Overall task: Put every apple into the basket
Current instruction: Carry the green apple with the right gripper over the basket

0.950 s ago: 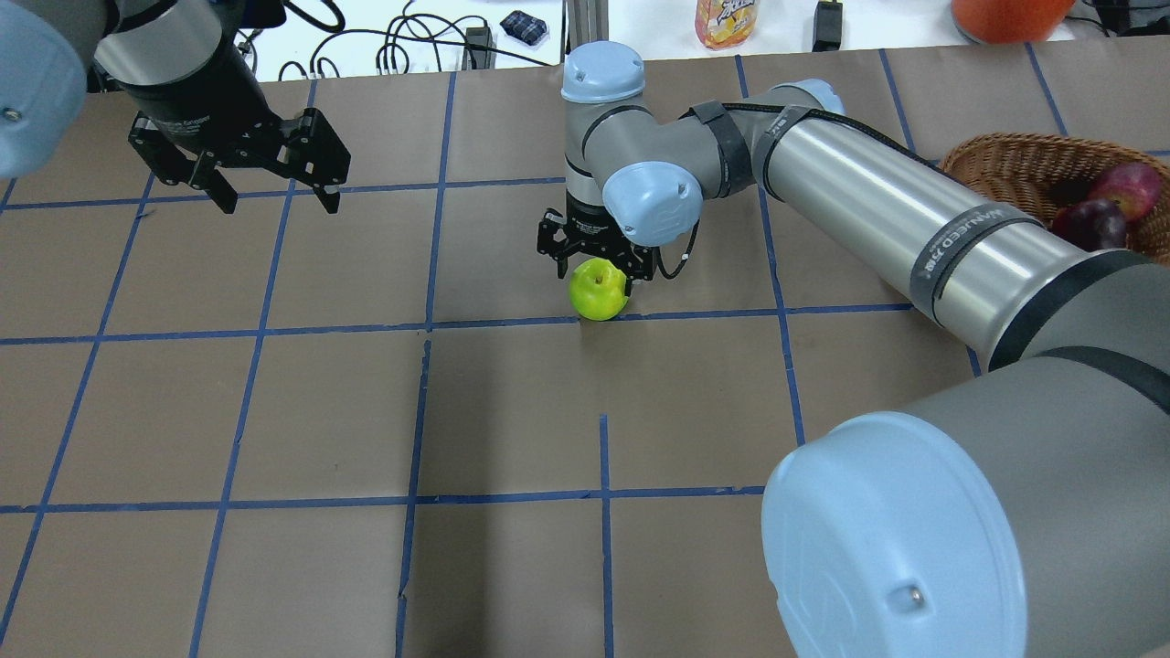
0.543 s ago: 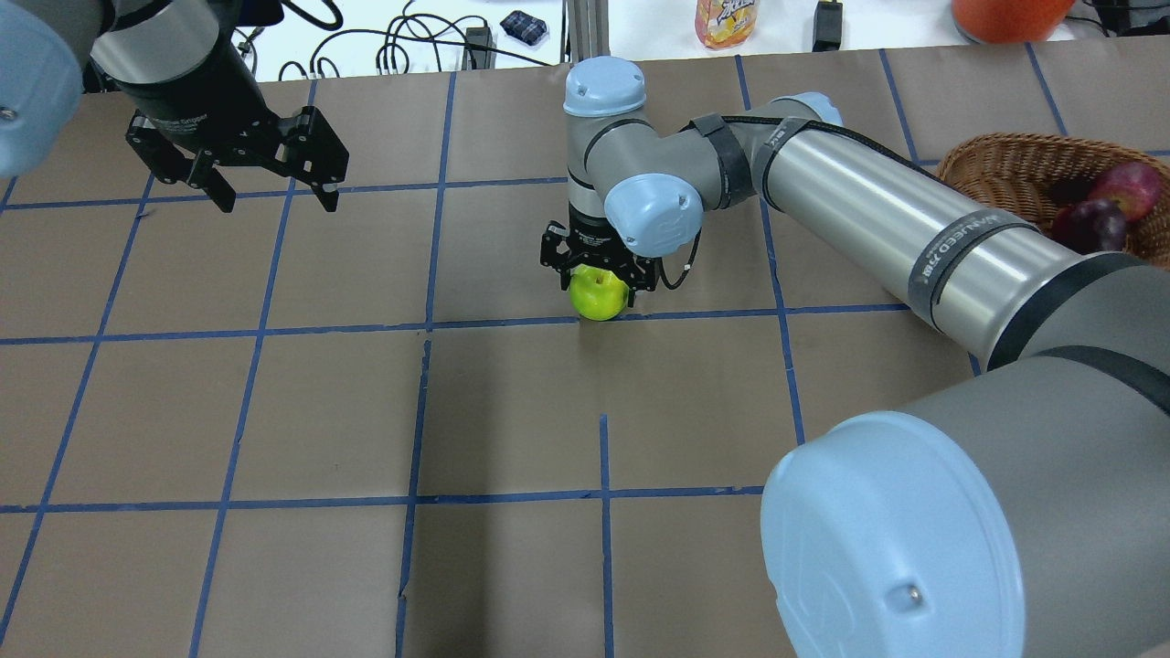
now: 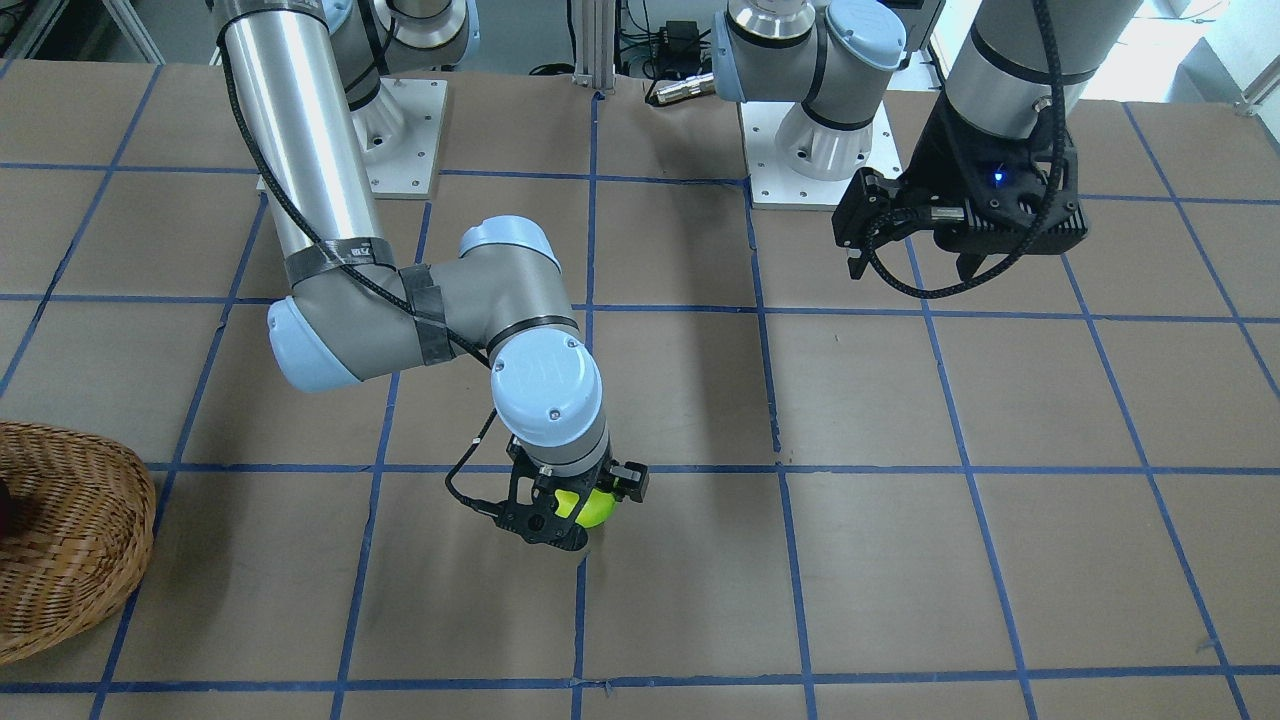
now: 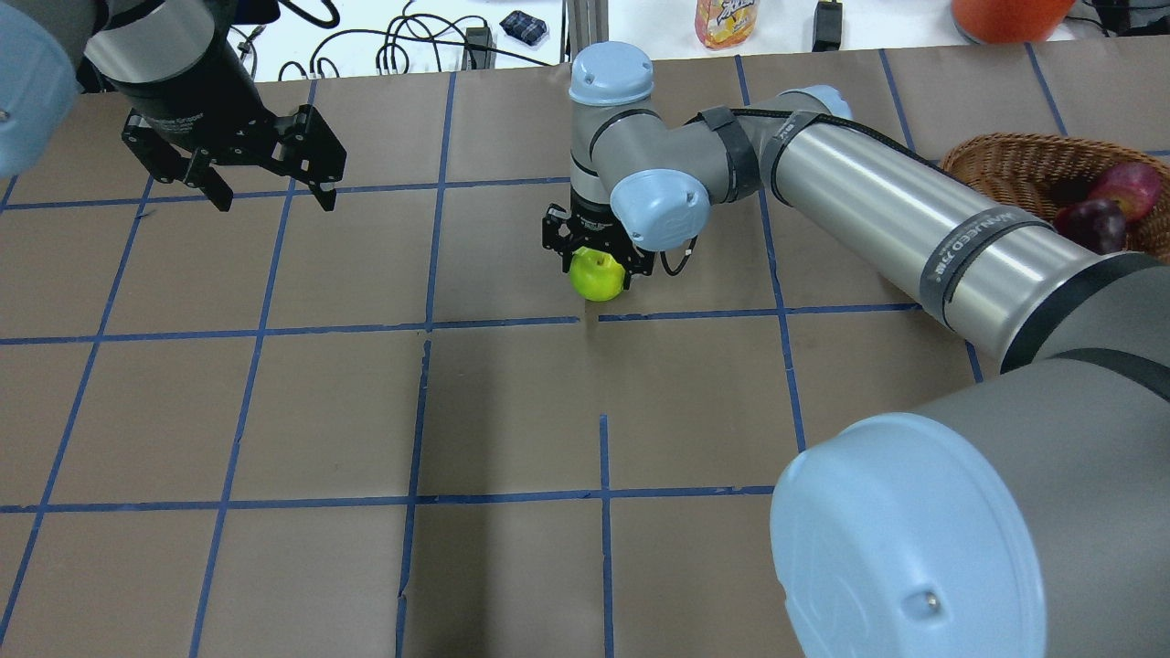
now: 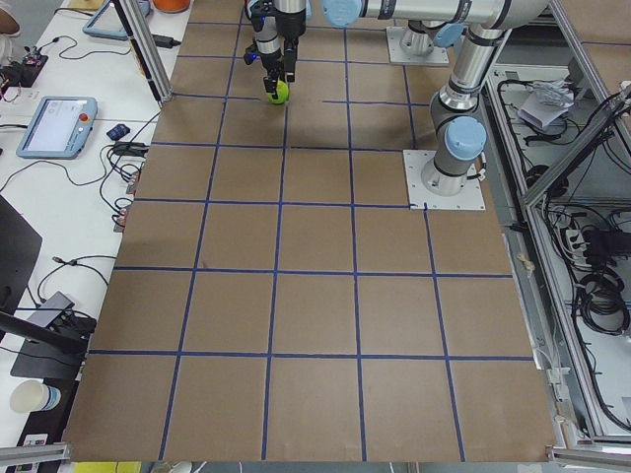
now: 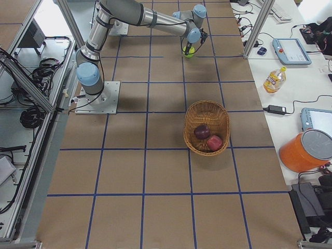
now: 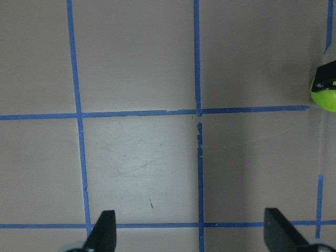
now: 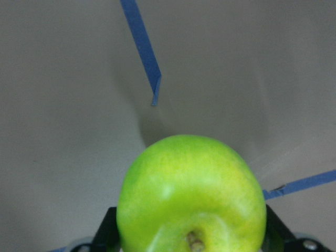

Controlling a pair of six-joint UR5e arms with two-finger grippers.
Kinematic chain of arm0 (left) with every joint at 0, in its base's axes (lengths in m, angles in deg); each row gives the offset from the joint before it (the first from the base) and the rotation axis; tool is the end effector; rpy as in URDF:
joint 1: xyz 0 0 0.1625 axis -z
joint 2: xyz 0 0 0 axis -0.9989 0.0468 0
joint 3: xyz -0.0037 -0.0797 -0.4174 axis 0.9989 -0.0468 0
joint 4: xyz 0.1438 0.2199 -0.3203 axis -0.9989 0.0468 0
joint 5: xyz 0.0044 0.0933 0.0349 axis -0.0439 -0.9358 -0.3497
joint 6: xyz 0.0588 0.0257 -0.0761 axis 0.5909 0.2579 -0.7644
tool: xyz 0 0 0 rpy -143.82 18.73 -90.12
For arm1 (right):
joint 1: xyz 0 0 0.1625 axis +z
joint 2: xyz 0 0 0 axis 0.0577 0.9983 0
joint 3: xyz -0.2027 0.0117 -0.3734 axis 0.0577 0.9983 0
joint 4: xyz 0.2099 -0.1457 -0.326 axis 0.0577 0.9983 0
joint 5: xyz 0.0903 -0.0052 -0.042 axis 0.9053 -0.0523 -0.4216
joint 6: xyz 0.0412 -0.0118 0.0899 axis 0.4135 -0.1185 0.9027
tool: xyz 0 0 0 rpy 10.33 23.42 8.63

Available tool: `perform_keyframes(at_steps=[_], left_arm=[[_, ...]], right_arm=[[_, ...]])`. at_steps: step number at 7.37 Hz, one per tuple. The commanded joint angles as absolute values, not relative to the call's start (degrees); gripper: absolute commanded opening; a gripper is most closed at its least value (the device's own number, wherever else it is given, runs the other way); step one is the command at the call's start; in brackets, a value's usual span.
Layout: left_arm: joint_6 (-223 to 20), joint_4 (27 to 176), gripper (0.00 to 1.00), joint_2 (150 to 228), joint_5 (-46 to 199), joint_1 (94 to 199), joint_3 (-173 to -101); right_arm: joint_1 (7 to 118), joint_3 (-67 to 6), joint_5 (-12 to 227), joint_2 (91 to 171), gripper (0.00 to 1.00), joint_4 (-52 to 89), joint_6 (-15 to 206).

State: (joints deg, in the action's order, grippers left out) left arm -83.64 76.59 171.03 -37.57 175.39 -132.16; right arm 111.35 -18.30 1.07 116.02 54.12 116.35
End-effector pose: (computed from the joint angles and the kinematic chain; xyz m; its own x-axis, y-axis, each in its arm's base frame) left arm -0.1124 -0.5107 0.5031 -0.9989 0.0250 -0.0399 0.0254 0.9996 -0.0096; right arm 0.3521 -0.6140 0.2321 -0.9402 0.3360 -0.0556 0.3284 0.9377 0.1131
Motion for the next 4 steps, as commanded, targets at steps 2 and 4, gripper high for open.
perform_keyframes(at_steps=[2, 4], left_arm=[[-83.6, 76.5, 1.0, 170.9, -37.3, 175.3, -132.2], [-83.6, 76.5, 1.0, 170.8, -37.4, 175.0, -132.2]], right_arm=[[99.4, -14.4, 0.6, 122.8, 0.0, 44.6, 107.1], [90.4, -12.0, -6.7, 125.2, 0.0, 37.9, 91.6]])
